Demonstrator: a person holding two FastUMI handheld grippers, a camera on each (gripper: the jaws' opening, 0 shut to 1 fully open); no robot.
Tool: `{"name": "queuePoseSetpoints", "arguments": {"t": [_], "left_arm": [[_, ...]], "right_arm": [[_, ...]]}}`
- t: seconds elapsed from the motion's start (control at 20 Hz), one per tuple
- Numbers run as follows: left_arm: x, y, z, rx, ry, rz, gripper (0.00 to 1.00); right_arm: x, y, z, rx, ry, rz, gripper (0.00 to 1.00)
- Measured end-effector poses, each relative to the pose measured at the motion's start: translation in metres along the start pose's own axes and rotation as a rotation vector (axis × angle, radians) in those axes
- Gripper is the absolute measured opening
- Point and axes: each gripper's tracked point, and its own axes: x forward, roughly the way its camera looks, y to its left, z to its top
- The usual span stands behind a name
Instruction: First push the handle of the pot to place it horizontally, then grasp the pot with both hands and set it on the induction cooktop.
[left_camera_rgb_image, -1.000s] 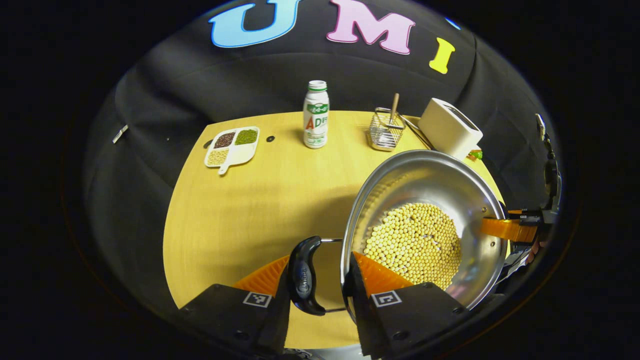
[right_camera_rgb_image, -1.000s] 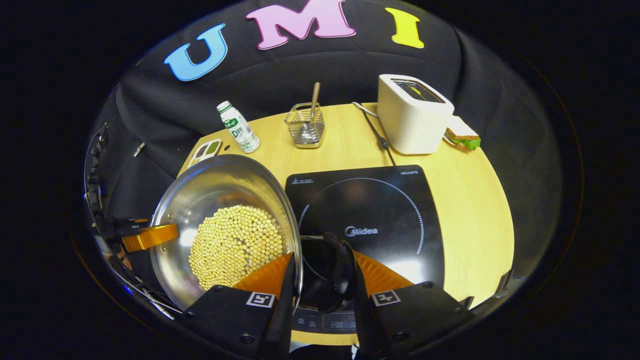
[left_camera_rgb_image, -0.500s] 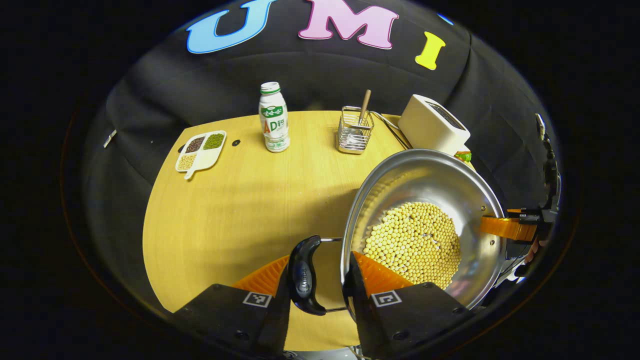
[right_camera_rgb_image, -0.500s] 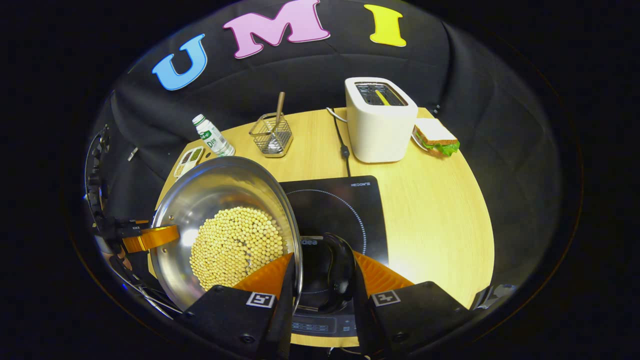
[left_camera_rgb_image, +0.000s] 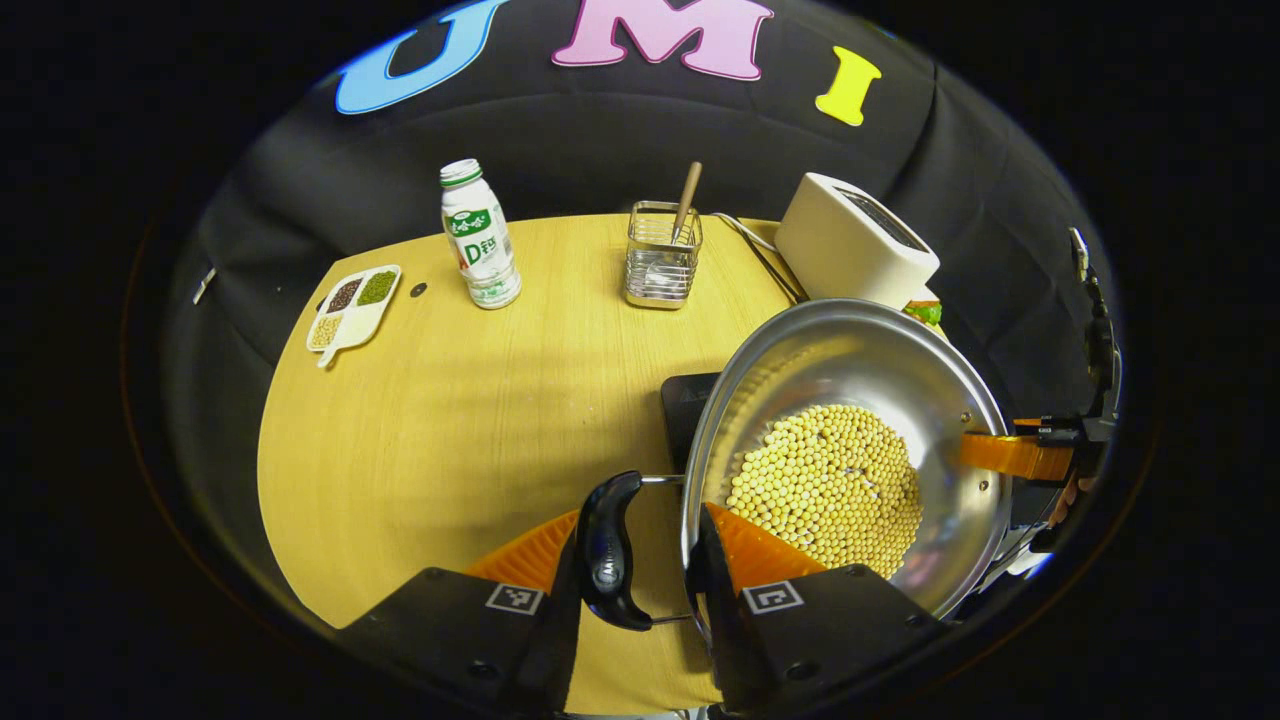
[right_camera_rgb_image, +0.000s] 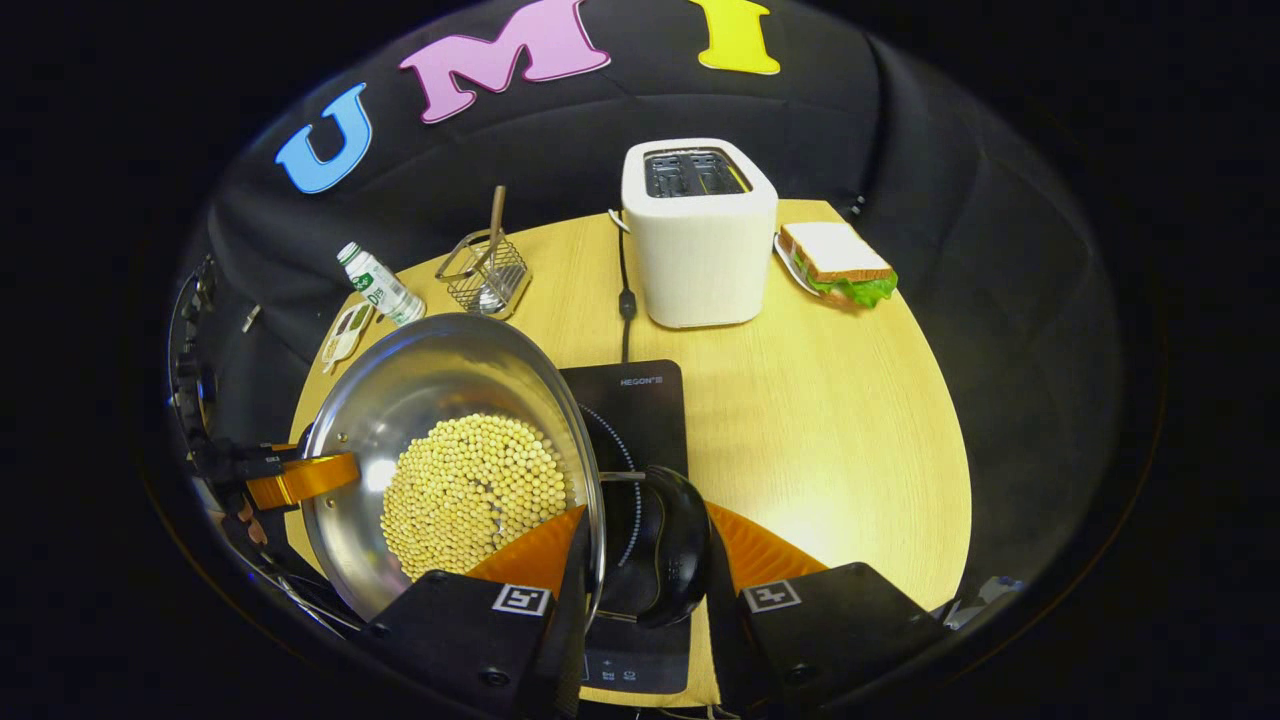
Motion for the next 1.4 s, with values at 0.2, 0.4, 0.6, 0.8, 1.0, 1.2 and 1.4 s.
{"name": "queuePoseSetpoints", "arguments": {"t": [0.2, 0.4, 0.6, 0.8, 1.0, 1.2, 1.4], "left_arm": [[0.011, -0.007, 0.001, -0.004, 0.018, 0.005, 0.58], [0.020, -0.004, 0.003, -0.009, 0.023, 0.006, 0.58], [0.026, -0.004, 0.003, -0.017, 0.025, 0.007, 0.58], [0.029, -0.003, 0.002, -0.028, 0.026, 0.007, 0.58], [0.030, -0.003, 0.000, -0.036, 0.033, -0.004, 0.58], [0.028, -0.002, -0.001, -0.034, 0.042, -0.007, 0.59], [0.027, -0.003, -0.003, -0.032, 0.051, -0.008, 0.60]], "right_arm": [[0.009, -0.010, -0.001, 0.006, 0.017, 0.004, 0.51], [0.012, -0.009, 0.000, 0.006, 0.026, 0.003, 0.51], [0.014, -0.010, -0.001, 0.007, 0.032, -0.001, 0.55], [0.014, -0.011, -0.001, 0.010, 0.037, -0.002, 0.55], [0.015, -0.011, -0.001, 0.020, 0.037, 0.000, 0.55], [0.016, -0.013, 0.000, 0.022, 0.036, 0.000, 0.55], [0.017, -0.013, 0.001, 0.025, 0.032, -0.001, 0.53]]}}
